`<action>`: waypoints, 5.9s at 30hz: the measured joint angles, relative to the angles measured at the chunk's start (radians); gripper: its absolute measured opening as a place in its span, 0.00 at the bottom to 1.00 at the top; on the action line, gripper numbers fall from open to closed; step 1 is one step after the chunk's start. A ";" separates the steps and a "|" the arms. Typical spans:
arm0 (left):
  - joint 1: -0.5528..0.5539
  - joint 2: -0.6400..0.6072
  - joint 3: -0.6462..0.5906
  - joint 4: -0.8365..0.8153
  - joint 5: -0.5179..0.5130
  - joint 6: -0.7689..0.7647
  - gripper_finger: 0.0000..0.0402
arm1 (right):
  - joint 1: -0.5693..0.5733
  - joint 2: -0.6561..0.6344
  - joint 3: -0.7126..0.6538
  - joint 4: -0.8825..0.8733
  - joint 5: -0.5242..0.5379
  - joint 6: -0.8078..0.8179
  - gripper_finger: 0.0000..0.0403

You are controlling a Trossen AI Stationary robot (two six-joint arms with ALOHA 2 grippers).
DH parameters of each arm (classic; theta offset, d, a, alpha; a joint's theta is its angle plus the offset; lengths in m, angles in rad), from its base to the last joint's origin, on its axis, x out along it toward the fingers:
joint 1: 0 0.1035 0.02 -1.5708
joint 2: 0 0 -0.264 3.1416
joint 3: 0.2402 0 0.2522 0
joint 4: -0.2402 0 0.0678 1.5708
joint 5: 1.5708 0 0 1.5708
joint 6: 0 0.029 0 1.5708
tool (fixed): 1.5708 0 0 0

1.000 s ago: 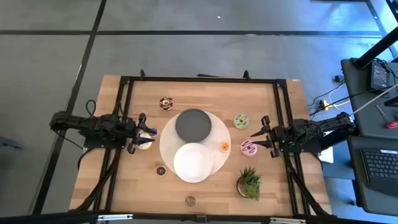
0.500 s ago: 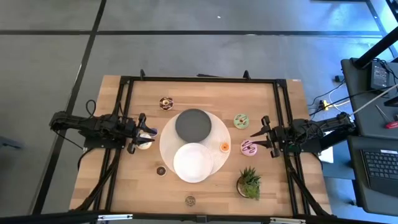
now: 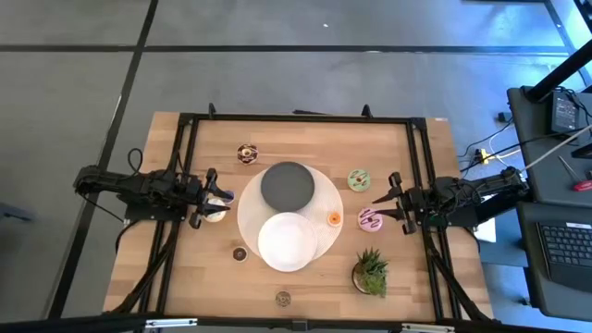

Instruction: Pick & Place donuts

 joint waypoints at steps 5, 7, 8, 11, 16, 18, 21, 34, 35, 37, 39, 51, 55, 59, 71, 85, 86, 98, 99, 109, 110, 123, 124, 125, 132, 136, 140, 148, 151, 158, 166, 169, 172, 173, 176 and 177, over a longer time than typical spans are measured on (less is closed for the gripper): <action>0.000 0.000 0.000 0.000 0.000 0.000 0.37 | 0.000 0.000 0.000 0.000 0.000 -0.001 0.32; 0.000 0.000 0.000 0.000 0.000 0.000 0.37 | 0.000 0.000 0.000 0.000 0.000 0.001 0.32; 0.000 0.000 0.000 0.000 0.000 0.000 0.37 | 0.000 0.000 0.000 0.000 0.000 0.000 0.32; 0.000 0.000 0.000 0.000 0.000 0.000 0.37 | 0.000 0.000 0.000 0.000 0.000 0.000 0.32; 0.000 0.000 0.000 0.000 0.000 0.000 0.37 | 0.000 0.000 0.000 0.000 0.000 -0.001 0.32; 0.000 0.000 0.000 0.000 0.000 0.000 0.37 | 0.000 0.000 0.000 0.000 0.000 0.001 0.32; 0.000 0.000 0.000 0.000 0.000 0.000 0.37 | 0.000 0.000 0.000 0.000 0.000 -0.001 0.32; 0.000 0.000 0.000 0.000 0.000 0.000 0.38 | 0.000 0.000 0.000 0.000 0.000 0.000 0.32; 0.000 0.000 0.000 0.000 0.000 0.000 0.38 | 0.000 0.000 0.000 0.000 0.000 0.001 0.32; 0.000 0.000 0.000 0.000 0.000 0.000 0.38 | 0.000 0.000 0.000 0.000 0.000 0.000 0.32; 0.000 0.000 0.000 0.000 0.000 0.000 0.38 | 0.000 0.000 0.000 0.000 0.000 0.000 0.32; 0.000 0.000 0.000 0.000 -0.014 0.001 0.37 | 0.000 0.000 0.000 0.013 -0.009 0.217 0.32; 0.000 0.000 0.000 0.000 -0.051 0.043 0.37 | 0.000 0.000 0.000 0.017 -0.009 0.237 0.32; 0.000 0.000 0.000 0.000 -0.072 0.060 0.37 | 0.000 0.000 0.000 0.017 -0.009 0.299 0.32; 0.000 0.000 0.000 0.035 -0.117 0.118 0.37 | 0.000 0.000 0.000 -0.001 -0.016 0.316 0.32; 0.000 0.000 0.000 0.181 -0.120 0.123 0.38 | 0.000 0.000 0.000 0.006 0.009 0.290 0.32; 0.000 0.000 0.000 0.180 -0.125 0.123 0.38 | 0.000 0.000 0.000 0.004 0.010 0.290 0.32; 0.000 0.000 0.000 0.165 -0.183 0.125 0.58 | 0.000 0.001 0.000 0.020 0.122 0.342 0.32; 0.001 0.000 0.000 0.165 -0.186 0.116 0.59 | 0.000 0.001 0.000 0.025 0.153 0.338 0.32; 0.001 0.004 0.001 0.236 -0.262 -0.011 0.61 | 0.000 0.000 0.000 0.044 0.381 0.283 0.32; 0.001 0.010 0.008 0.238 -0.311 -0.013 0.60 | 0.000 0.000 0.000 0.046 0.397 0.275 0.32; 0.063 0.404 0.286 0.054 -0.597 -0.113 0.53 | 0.000 0.000 0.000 0.054 0.542 0.153 0.32; 0.084 0.453 0.326 0.019 -0.593 -0.120 0.53 | 0.000 0.000 0.000 0.054 0.542 0.149 0.32; 0.109 0.500 0.368 -0.024 -0.583 -0.125 0.52 | 0.000 0.000 0.000 0.054 0.542 0.147 0.32; 0.324 0.830 0.625 -0.359 -0.417 -0.220 0.52 | 0.000 0.000 0.000 0.053 0.542 0.139 0.32; 0.438 0.994 0.672 -0.405 -0.322 -0.263 0.52 | 0.000 0.000 0.000 0.053 0.542 0.133 0.32; 0.521 1.140 0.676 -0.403 -0.299 -0.243 0.52 | 0.000 0.000 0.000 0.052 0.542 0.131 0.32; 0.599 1.350 0.676 -0.339 -0.224 -0.236 0.52 | 0.000 0.000 0.000 0.050 0.542 0.123 0.32; 0.608 1.404 0.676 -0.273 -0.219 -0.236 0.51 | 0.000 0.000 0.000 0.050 0.542 0.112 0.32; 0.638 1.505 0.676 -0.193 -0.237 -0.229 0.48 | 0.000 0.000 0.000 0.050 0.542 0.102 0.32; 0.678 1.559 0.678 -0.187 -0.228 -0.229 0.43 | 0.000 0.000 0.000 0.049 0.542 0.097 0.32; 0.681 1.559 0.678 -0.187 -0.218 -0.228 0.38 | 0.000 0.000 0.000 0.049 0.542 0.095 0.32; 0.682 1.559 0.678 -0.186 -0.217 -0.212 0.32 | 0.000 0.000 0.000 0.049 0.543 0.076 0.32; 0.682 1.559 0.678 -0.186 -0.217 -0.203 0.30 | 0.000 0.000 0.000 0.049 0.543 0.074 0.32; 0.682 1.558 0.677 -0.183 -0.218 -0.180 0.24 | 0.000 0.000 0.000 0.049 0.543 0.074 0.32; 0.682 1.555 0.677 -0.183 -0.218 -0.171 0.22 | 0.000 0.000 0.000 0.049 0.543 0.074 0.32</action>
